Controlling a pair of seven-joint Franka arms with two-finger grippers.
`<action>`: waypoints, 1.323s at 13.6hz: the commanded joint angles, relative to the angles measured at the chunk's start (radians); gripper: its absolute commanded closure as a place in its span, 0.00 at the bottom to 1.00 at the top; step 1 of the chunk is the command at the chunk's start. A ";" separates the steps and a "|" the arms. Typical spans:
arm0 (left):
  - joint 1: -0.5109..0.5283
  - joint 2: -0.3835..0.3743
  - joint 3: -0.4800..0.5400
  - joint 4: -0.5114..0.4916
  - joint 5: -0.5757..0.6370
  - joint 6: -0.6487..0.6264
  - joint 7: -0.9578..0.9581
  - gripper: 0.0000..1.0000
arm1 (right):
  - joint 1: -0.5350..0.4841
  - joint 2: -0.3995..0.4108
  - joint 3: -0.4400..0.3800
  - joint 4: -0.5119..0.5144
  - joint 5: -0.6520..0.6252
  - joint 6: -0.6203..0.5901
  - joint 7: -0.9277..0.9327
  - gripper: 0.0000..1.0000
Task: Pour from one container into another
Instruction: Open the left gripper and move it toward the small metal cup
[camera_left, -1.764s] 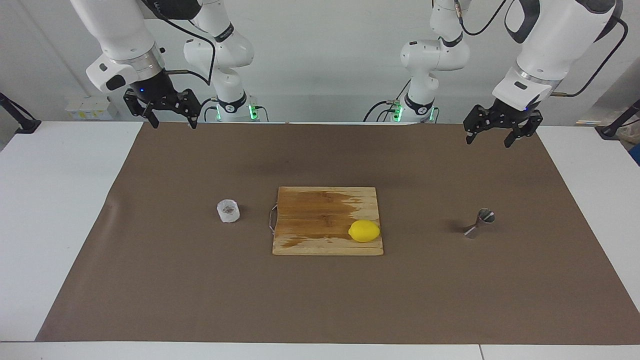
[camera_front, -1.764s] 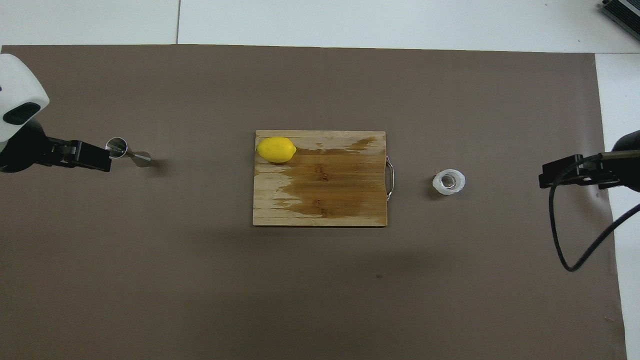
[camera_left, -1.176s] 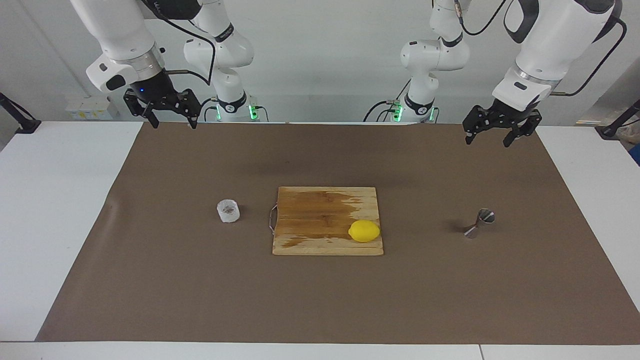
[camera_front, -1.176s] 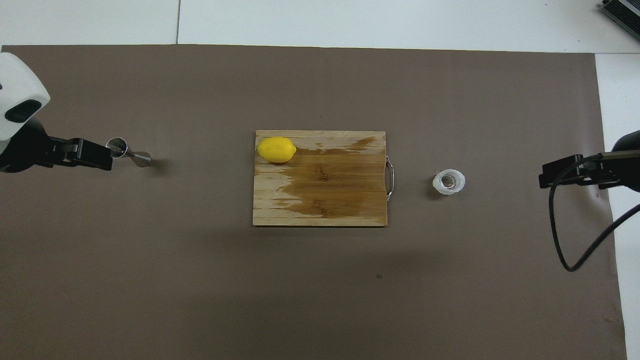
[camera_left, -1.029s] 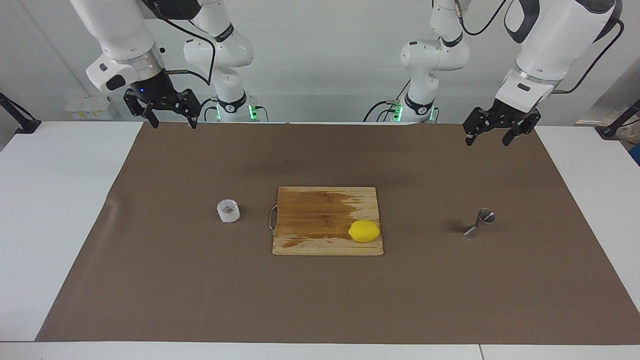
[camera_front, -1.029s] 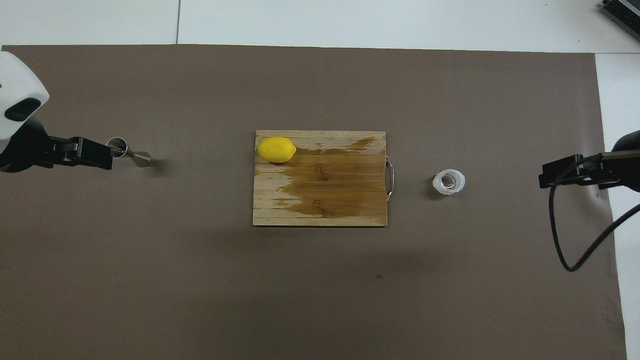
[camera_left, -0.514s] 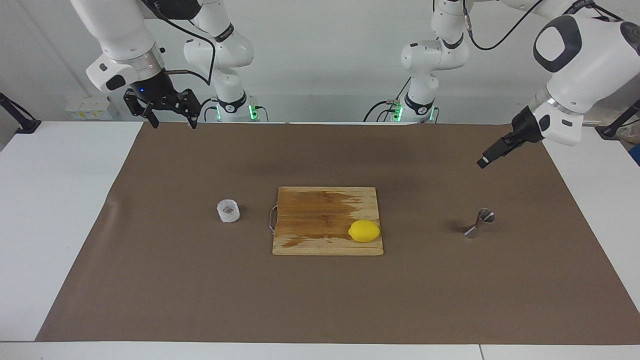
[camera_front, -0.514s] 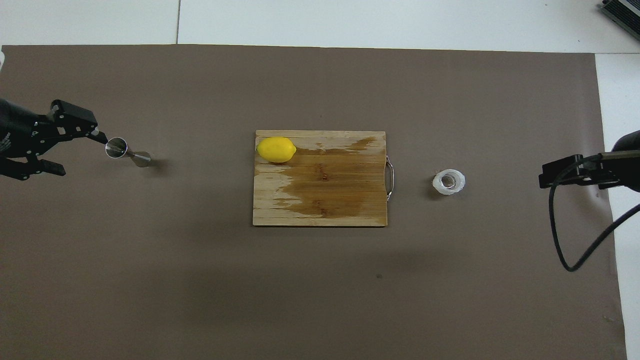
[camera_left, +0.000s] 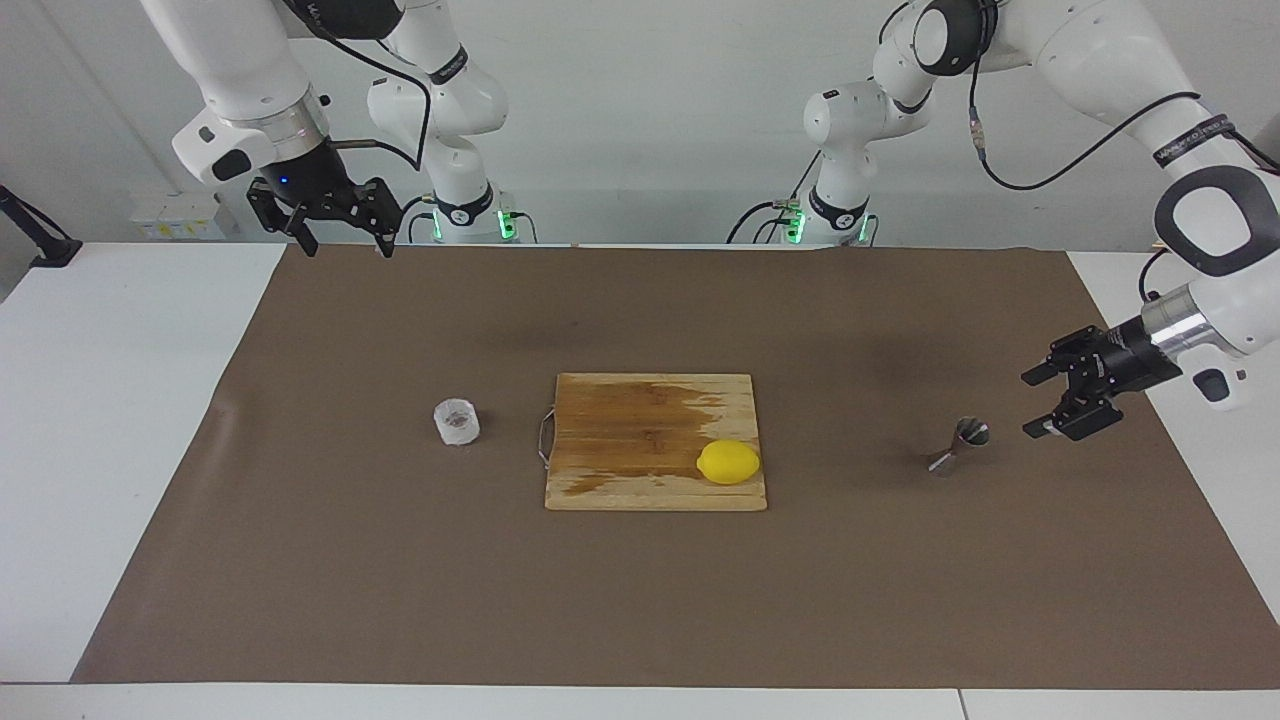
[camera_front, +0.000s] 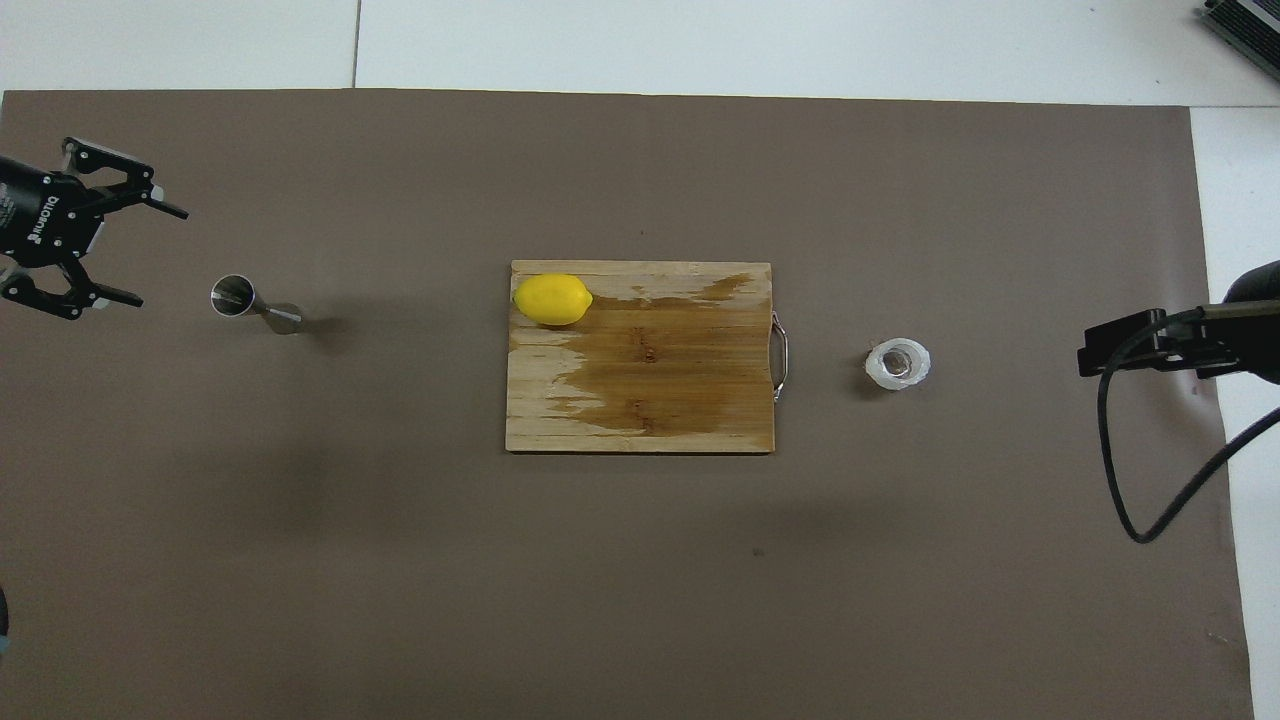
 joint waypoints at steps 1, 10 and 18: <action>0.040 0.095 -0.004 0.061 -0.038 0.051 -0.085 0.00 | -0.013 -0.005 0.008 0.001 0.019 -0.001 0.019 0.00; 0.054 -0.037 0.000 -0.418 -0.228 0.320 -0.079 0.00 | -0.013 -0.005 0.008 0.001 0.019 -0.003 0.019 0.00; 0.050 -0.112 -0.001 -0.635 -0.466 0.449 -0.025 0.00 | -0.013 -0.005 0.008 0.001 0.019 -0.003 0.019 0.00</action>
